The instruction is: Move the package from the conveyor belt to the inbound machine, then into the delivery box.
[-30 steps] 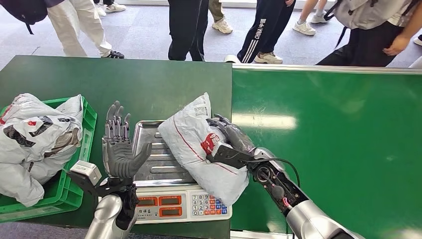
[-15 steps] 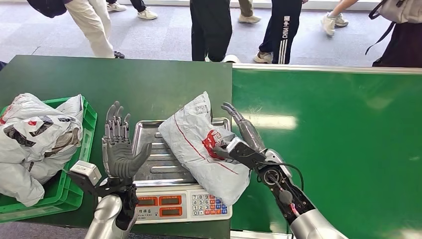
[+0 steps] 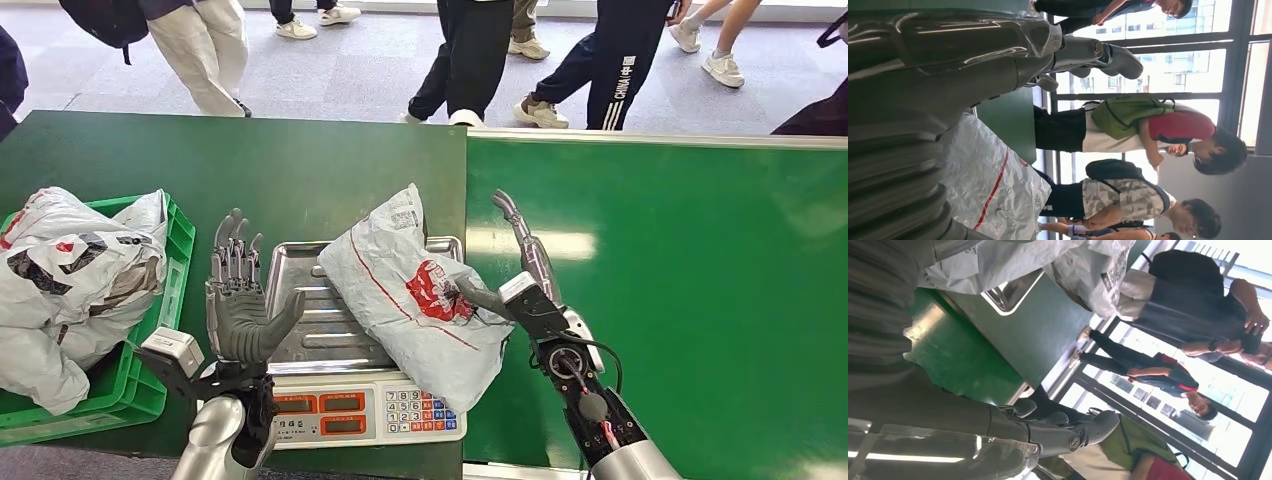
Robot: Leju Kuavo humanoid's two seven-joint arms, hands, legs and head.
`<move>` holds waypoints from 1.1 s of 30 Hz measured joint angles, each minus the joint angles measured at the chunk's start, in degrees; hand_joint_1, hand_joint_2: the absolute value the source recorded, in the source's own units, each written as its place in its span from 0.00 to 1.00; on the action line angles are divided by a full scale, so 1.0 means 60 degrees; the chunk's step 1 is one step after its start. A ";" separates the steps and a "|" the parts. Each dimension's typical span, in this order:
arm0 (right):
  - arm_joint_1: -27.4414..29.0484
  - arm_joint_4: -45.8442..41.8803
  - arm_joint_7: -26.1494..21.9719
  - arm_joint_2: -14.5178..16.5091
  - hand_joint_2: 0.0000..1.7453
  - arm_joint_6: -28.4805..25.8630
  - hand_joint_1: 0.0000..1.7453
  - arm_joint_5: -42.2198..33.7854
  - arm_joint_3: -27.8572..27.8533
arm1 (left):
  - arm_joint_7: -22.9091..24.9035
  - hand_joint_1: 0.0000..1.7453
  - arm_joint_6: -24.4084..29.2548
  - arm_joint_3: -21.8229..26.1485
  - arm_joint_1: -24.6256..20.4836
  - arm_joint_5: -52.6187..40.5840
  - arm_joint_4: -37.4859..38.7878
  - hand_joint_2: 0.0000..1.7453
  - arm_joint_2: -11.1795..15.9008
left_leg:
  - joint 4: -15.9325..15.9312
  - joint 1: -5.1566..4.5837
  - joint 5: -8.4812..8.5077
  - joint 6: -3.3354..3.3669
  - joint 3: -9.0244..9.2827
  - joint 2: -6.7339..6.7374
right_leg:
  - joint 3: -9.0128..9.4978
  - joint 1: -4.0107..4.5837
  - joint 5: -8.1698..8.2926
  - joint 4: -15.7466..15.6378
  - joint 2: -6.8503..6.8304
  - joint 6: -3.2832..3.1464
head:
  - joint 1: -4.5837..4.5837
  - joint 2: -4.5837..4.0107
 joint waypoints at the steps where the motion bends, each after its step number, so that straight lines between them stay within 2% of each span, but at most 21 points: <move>1: 0.0046 -0.0059 -0.0021 0.0004 1.00 -0.0011 0.00 -0.0060 -0.0057 | 0.0000 0.00 -0.0003 0.0000 0.0002 0.0000 0.0000 1.00 0.0000 | 0.0000 0.0000 0.0000 0.0000 0.0000 0.0000 | 0.0000 0.0000 0.0000 0.0000 0.0000 0.0000 | 0.0000 0.0000; 12: 0.1185 -0.1353 -0.0290 0.0192 1.00 -0.0065 0.00 -0.0986 -0.1016 | -0.0002 0.00 -0.0085 -0.0007 0.0077 -0.0002 0.0004 1.00 0.0071 | 0.0000 0.0000 -0.0002 0.0000 -0.0007 -0.0003 | -0.0008 0.0000 -0.0002 -0.0001 -0.0002 0.0000 | 0.0000 0.0000; 21: 0.2323 -0.2434 -0.0389 0.0478 1.00 0.0383 0.00 -0.1790 -0.2132 | 0.0000 0.00 -0.0243 -0.0102 0.0062 -0.0132 0.0216 1.00 0.0096 | 0.0000 0.0000 -0.0002 0.0000 -0.0007 0.0001 | -0.0010 0.0000 -0.0002 -0.0001 -0.0002 0.0000 | -0.0001 0.0000; 26: 0.2590 -0.2747 -0.0382 0.0732 1.00 0.0619 0.00 -0.1860 -0.2569 | 0.0040 0.00 -0.0326 -0.0173 -0.0010 -0.0296 0.0369 1.00 0.0102 | -0.0001 0.0000 -0.0002 0.0000 -0.0007 0.0001 | -0.0011 0.0000 -0.0002 -0.0001 -0.0001 0.0000 | 0.0000 0.0000; 33: 0.2764 -0.2983 -0.0282 0.1032 1.00 0.0917 0.00 -0.1720 -0.2933 | 0.0273 0.00 -0.0242 -0.0316 -0.0209 -0.1349 0.0566 1.00 0.0160 | 0.0000 0.0000 -0.0001 0.0000 -0.0006 0.0000 | -0.0009 0.0000 -0.0001 -0.0001 -0.0001 0.0000 | 0.0000 0.0000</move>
